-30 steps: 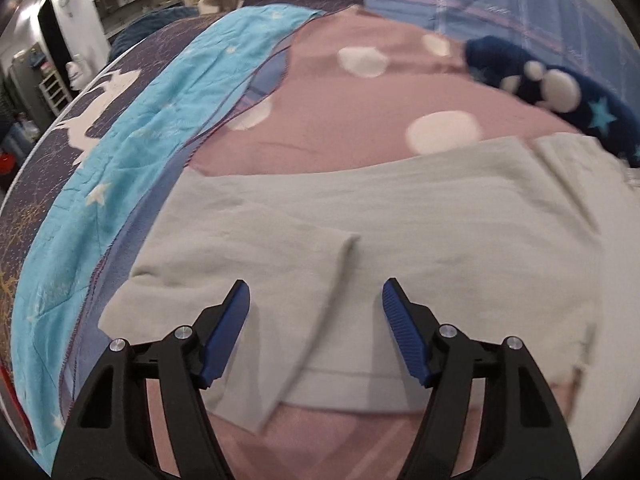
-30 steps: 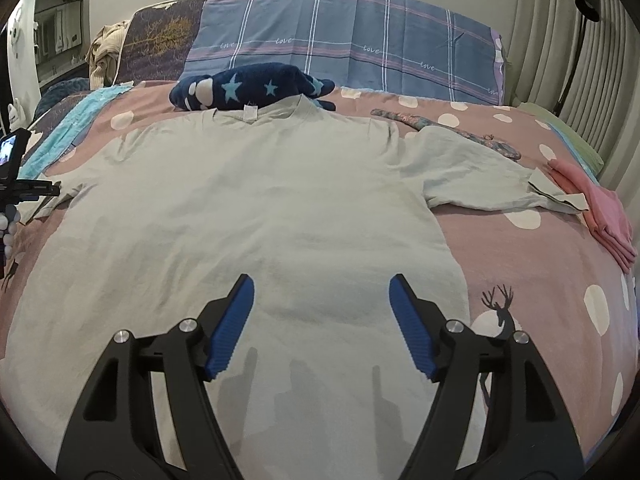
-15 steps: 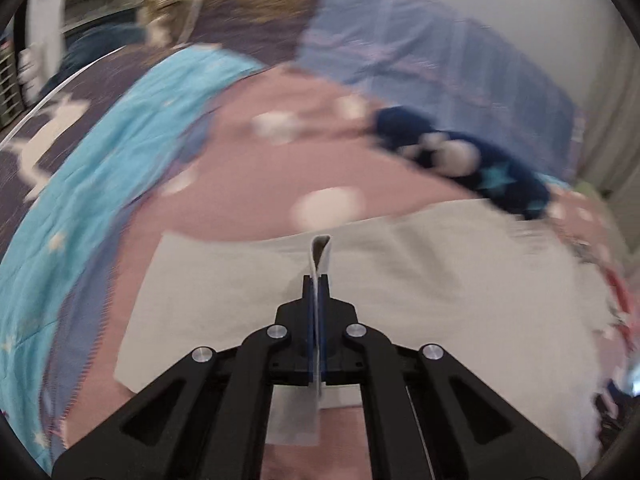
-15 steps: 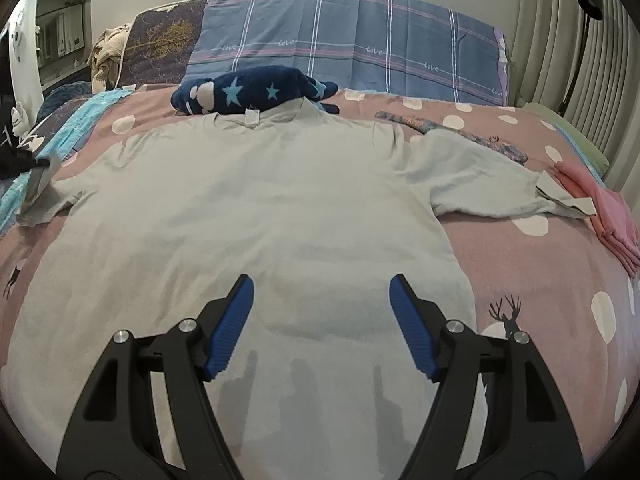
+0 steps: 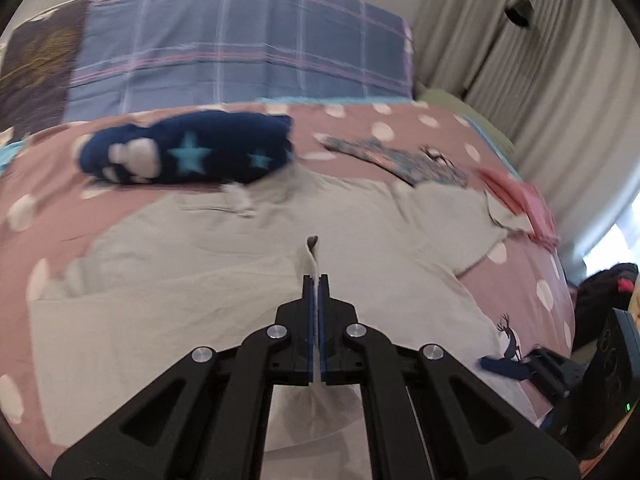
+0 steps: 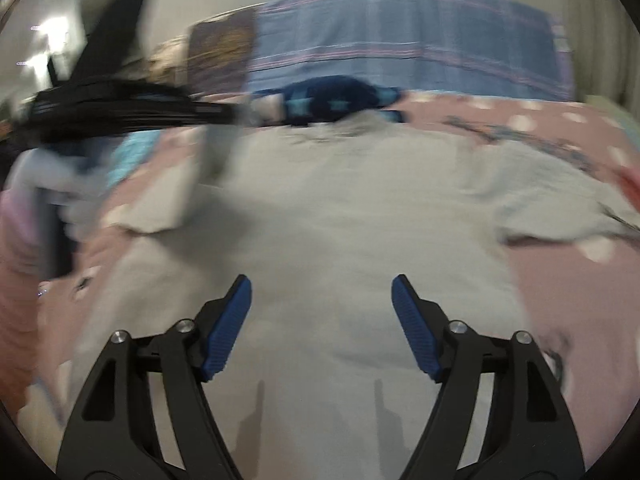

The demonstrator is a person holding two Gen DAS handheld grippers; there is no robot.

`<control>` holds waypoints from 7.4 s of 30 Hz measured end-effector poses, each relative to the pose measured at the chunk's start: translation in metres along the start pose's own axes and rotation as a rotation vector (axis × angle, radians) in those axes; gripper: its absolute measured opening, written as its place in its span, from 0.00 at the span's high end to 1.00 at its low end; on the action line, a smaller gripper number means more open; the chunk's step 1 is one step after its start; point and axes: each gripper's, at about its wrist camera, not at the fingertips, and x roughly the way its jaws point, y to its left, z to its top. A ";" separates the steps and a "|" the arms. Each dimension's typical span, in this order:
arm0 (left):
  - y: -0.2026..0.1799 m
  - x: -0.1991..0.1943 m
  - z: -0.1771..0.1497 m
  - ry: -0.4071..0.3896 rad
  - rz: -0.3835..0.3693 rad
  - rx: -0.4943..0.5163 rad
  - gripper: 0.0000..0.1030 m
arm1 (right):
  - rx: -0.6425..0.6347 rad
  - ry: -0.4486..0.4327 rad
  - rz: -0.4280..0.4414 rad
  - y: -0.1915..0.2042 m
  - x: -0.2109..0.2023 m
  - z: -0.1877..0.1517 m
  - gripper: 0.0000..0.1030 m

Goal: Fold small clothes

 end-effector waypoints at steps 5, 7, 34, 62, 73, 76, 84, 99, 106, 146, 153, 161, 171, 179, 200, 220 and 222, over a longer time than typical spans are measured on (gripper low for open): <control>-0.008 0.017 -0.001 0.033 -0.013 -0.007 0.99 | 0.039 0.067 0.169 0.006 0.047 0.026 0.17; -0.005 0.018 0.000 0.039 -0.013 -0.016 0.99 | 0.075 0.101 0.208 0.007 0.068 0.036 0.17; -0.083 0.030 0.026 -0.104 -0.014 0.128 0.55 | 0.386 0.079 -0.018 -0.138 0.068 0.036 0.93; 0.162 -0.057 -0.162 -0.063 0.306 -0.258 0.38 | 0.194 -0.007 -0.389 -0.130 0.063 0.101 0.74; 0.168 -0.041 -0.141 -0.101 0.194 -0.244 0.63 | -0.122 0.087 -0.125 0.024 0.114 0.164 0.67; 0.165 -0.042 -0.145 -0.125 0.146 -0.249 0.71 | -0.286 0.149 0.006 0.113 0.159 0.183 0.65; 0.154 -0.056 -0.149 -0.246 0.033 -0.212 0.78 | -0.486 0.305 -0.005 0.235 0.278 0.194 0.61; 0.202 -0.058 -0.170 -0.265 0.028 -0.472 0.71 | -0.171 0.251 0.208 0.193 0.323 0.217 0.91; 0.206 -0.048 -0.167 -0.239 -0.059 -0.474 0.55 | -0.254 0.221 0.132 0.181 0.298 0.213 0.73; 0.122 -0.075 -0.113 -0.186 0.317 -0.156 0.74 | 0.011 0.190 -0.142 -0.042 0.131 0.038 0.67; 0.078 -0.012 -0.079 -0.069 0.215 -0.146 0.74 | 0.063 0.142 -0.085 -0.051 0.122 0.036 0.68; 0.072 0.044 -0.098 -0.002 0.266 -0.141 0.72 | 0.260 -0.017 -0.196 -0.162 0.008 0.012 0.67; 0.062 0.048 -0.097 -0.003 0.311 -0.103 0.71 | 0.646 -0.153 -0.420 -0.314 -0.076 -0.025 0.60; 0.064 0.048 -0.097 -0.006 0.301 -0.109 0.70 | 0.031 0.004 -0.868 -0.282 -0.033 0.003 0.43; 0.065 0.048 -0.098 -0.013 0.244 -0.115 0.58 | 0.564 -0.071 0.296 -0.252 -0.034 0.074 0.98; 0.045 0.065 -0.051 -0.030 -0.353 -0.405 0.46 | 0.266 0.146 0.322 -0.078 0.107 0.048 0.97; 0.036 0.070 -0.045 -0.022 -0.363 -0.386 0.46 | 0.236 0.146 0.296 -0.073 0.108 0.047 0.97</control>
